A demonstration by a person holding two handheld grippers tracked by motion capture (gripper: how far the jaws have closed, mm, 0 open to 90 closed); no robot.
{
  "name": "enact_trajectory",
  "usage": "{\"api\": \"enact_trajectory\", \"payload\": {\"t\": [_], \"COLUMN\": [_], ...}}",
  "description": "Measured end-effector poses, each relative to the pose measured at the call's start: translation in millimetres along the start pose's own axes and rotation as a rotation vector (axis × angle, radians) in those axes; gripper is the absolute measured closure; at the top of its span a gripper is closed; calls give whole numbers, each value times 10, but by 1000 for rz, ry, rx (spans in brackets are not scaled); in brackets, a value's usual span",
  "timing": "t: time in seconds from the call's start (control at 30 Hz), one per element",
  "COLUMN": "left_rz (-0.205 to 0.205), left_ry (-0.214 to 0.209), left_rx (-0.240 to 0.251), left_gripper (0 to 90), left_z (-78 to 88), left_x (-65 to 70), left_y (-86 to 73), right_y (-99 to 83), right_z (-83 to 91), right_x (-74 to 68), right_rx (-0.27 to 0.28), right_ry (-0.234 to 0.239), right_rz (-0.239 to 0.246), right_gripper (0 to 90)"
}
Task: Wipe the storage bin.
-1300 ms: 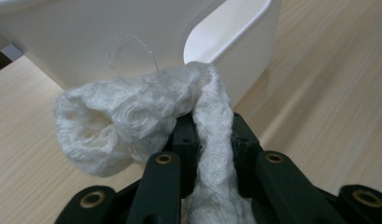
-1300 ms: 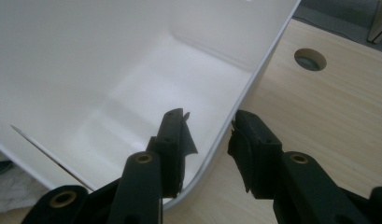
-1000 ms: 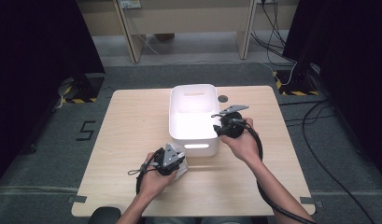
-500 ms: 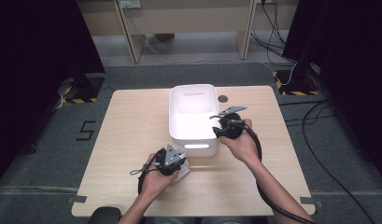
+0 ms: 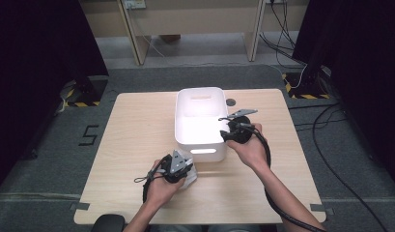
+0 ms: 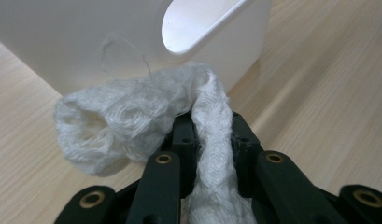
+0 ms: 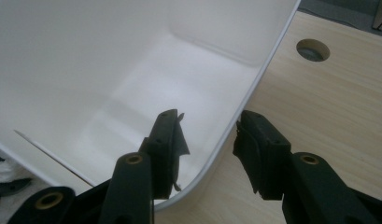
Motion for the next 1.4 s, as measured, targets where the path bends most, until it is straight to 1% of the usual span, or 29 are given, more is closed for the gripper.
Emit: {"api": "enact_trajectory", "payload": {"t": [0.07, 0.17, 0.2, 0.23, 0.3, 0.43, 0.73, 0.97, 1.1, 1.23, 1.4], "left_rz": [0, -14, -1, -1, 2, 5, -7, -8, -6, -10, -17], "left_ry": [-2, 15, 17, 17, 14, 6, -4, -21, -19, -16, -15], "left_rx": [-1, -13, 0, 0, -2, -10, -26, -18, -6, 2, 23], "left_gripper": [764, 765, 765, 765, 765, 766, 767, 767, 768, 768, 768], "left_z": [-4, 10, 9, 9, 3, -18, -109, -146, -147, -128, -63], "left_x": [-4, -36, -42, -42, -50, -55, -17, 9, 4, 13, 25], "left_y": [6, 6, 9, 9, 9, 11, 48, 104, 121, 142, 214], "right_y": [23, 8, 1, 0, 5, 3, 1, -1, -2, 1, 2], "right_z": [34, 48, 44, 43, 44, 47, 50, 50, 49, 48, 46], "right_x": [10, 3, -4, -4, -5, -12, -16, -7, -4, -8, -10], "right_rx": [10, -3, -1, 2, 0, -3, -11, -12, -11, -12, -12], "right_ry": [-1, 4, 5, 3, -3, -4, -2, -4, -6, -7, -5], "right_rz": [-5, -2, -4, -3, 8, 4, 2, 1, 1, 2, 2], "right_gripper": [592, 620, 621, 624, 631, 642, 650, 649, 649, 649, 646]}}
Point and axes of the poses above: each handheld gripper's, and its own axes: z roughly backward along the jaws, y roughly out of its top, x roughly to its right, the point moved 7 cm from there along -z, roughly forward along the jaws, and after that the axes turned 11 degrees about -y, right-handed, at the moved point
